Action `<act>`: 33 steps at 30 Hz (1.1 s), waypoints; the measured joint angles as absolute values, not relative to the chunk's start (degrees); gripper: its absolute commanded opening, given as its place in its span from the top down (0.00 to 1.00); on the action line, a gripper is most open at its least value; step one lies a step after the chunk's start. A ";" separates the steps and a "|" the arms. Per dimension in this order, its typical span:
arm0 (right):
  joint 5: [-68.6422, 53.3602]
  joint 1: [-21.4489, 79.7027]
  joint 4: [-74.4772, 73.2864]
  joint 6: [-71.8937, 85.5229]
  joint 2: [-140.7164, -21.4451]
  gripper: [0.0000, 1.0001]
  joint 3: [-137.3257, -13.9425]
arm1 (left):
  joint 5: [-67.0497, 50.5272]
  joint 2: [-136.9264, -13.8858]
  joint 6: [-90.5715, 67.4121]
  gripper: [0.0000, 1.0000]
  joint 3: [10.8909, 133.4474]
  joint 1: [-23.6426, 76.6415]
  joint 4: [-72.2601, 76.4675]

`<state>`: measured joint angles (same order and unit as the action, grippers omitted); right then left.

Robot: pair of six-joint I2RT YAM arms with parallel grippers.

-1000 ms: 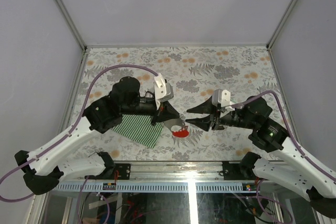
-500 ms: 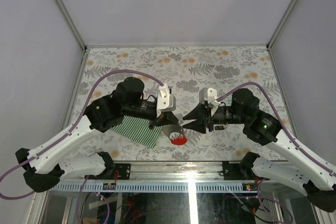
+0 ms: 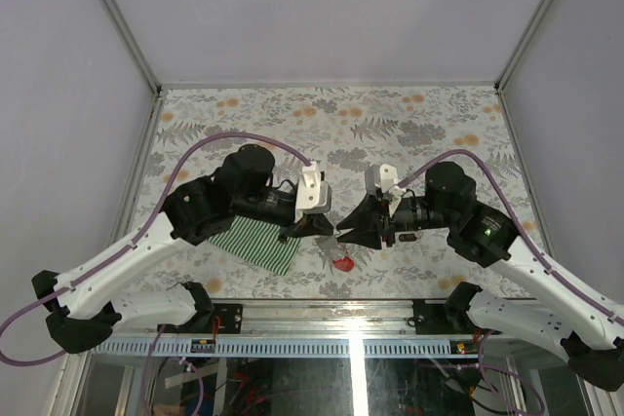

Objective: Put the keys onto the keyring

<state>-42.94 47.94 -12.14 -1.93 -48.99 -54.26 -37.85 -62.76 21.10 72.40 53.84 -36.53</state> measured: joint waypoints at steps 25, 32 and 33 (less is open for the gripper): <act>-45.30 47.97 -13.13 -2.59 -50.30 1.00 -54.46 | -38.59 -63.86 23.09 0.95 73.60 55.42 -38.48; -45.58 47.97 -13.72 -0.12 -50.52 1.00 -56.97 | -37.52 -57.30 20.97 0.76 68.75 55.59 -30.83; -45.50 47.97 -13.76 0.36 -50.52 1.00 -57.06 | -37.04 -56.03 20.32 0.74 67.70 55.59 -29.36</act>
